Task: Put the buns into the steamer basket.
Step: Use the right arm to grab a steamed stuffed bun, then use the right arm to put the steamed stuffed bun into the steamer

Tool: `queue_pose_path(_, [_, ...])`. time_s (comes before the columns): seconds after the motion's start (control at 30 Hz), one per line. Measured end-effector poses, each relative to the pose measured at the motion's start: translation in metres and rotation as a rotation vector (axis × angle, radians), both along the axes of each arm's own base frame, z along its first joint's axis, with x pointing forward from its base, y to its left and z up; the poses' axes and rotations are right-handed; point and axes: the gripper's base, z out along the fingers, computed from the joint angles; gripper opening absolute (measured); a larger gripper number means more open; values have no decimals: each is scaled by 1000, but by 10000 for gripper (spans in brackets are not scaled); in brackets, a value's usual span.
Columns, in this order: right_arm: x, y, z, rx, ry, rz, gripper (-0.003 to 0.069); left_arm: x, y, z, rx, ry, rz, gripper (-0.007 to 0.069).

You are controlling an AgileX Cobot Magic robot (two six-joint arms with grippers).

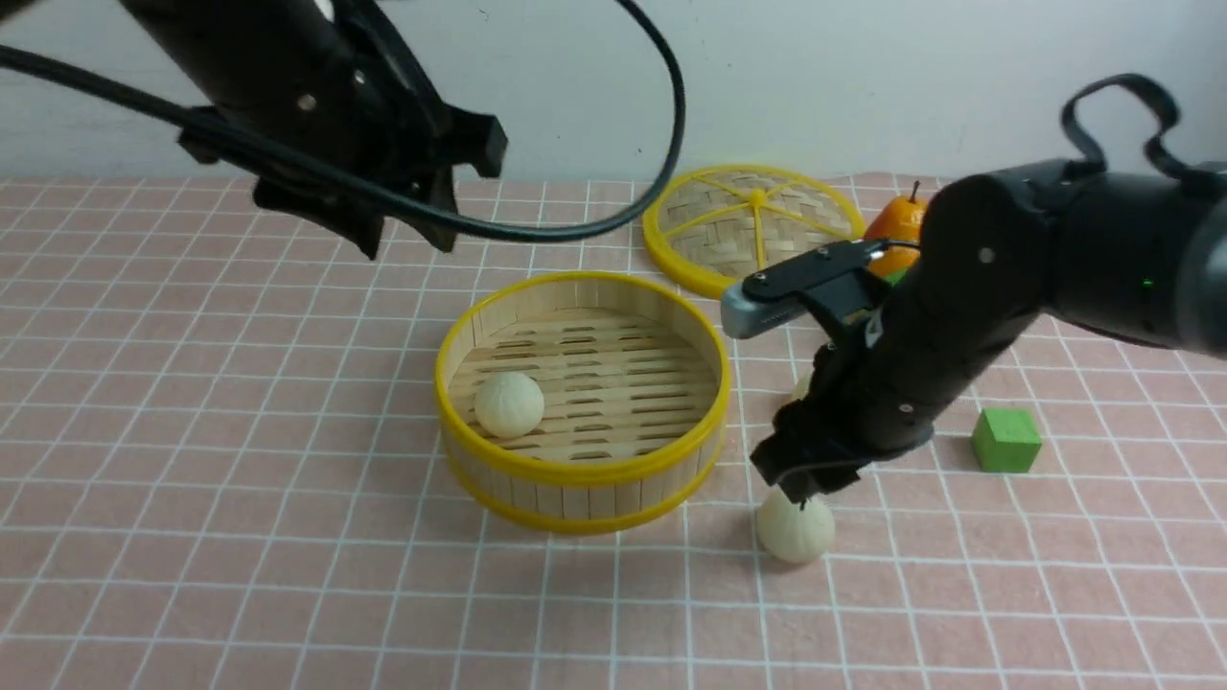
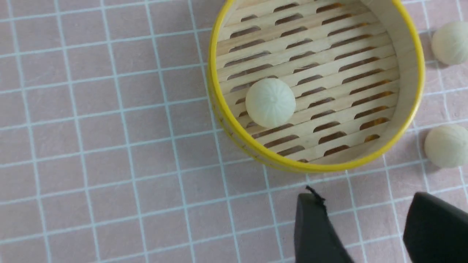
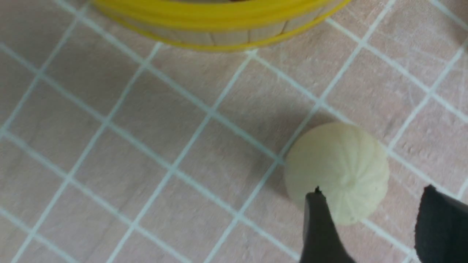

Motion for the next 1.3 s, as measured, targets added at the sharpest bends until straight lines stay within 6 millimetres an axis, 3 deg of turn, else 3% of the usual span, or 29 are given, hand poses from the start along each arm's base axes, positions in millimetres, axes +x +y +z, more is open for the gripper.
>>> queue_pose_path(0.17, [16, 7, -36, -40, 73, -14, 313, -50, 30, 6, 46, -51, 71, 255])
queue_pose_path(0.3, [19, 7, -45, -64, 80, -6, 192, -80, 53, -7, 113, -72, 138, 241])
queue_pose_path(0.4, [20, 6, -32, -89, 78, 10, 46, -110, 74, -20, 150, -104, 232, 238])
queue_pose_path(0.47, [21, 8, -20, -97, 75, 20, 15, -125, 84, -32, 161, -116, 273, 238])
queue_pose_path(0.53, [23, 13, -1, -91, 45, 33, 13, -141, 94, -43, 150, -159, 306, 238])
queue_pose_path(0.6, [26, 28, 33, -47, -49, 63, 13, -153, 100, -63, 153, -200, 298, 238])
queue_pose_path(0.63, [27, 30, 38, -38, -67, 68, 13, -154, 101, -68, 163, -196, 294, 238])
queue_pose_path(0.7, [28, 55, 64, 13, -201, 149, 13, -160, 103, -93, 183, -247, 246, 238])
queue_pose_path(0.73, [28, 55, 64, 13, -201, 149, 13, -160, 103, -92, 182, -258, 243, 238])
queue_pose_path(0.8, [32, 86, 65, 49, -298, 238, 13, -160, 103, -112, 210, -307, 187, 238])
queue_pose_path(0.83, [32, 86, 66, 51, -306, 240, 13, -160, 103, -113, 211, -308, 184, 238])
queue_pose_path(0.9, [38, 100, 48, 41, -308, 277, 14, -159, 101, -117, 208, -328, 162, 238])
queue_pose_path(0.97, [44, 106, 26, 17, -279, 291, 22, -158, 100, -117, 200, -343, 155, 238])
queue_pose_path(1.0, [50, 110, 2, -13, -239, 300, 46, -158, 99, -116, 193, -359, 147, 238])
queue_pose_path(1.1, [56, 113, -26, -47, -188, 307, 131, -157, 99, -115, 189, -371, 140, 238])
queue_pose_path(1.2, [58, 115, -13, -37, -196, 297, 274, -157, 98, -115, 187, -375, 139, 238])
queue_pose_path(1.27, [58, 113, 6, -39, -178, 271, 417, -157, 98, -115, 183, -378, 139, 238])
queue_pose_path(1.3, [58, 113, 6, -39, -177, 271, 417, -157, 98, -115, 183, -378, 140, 238])
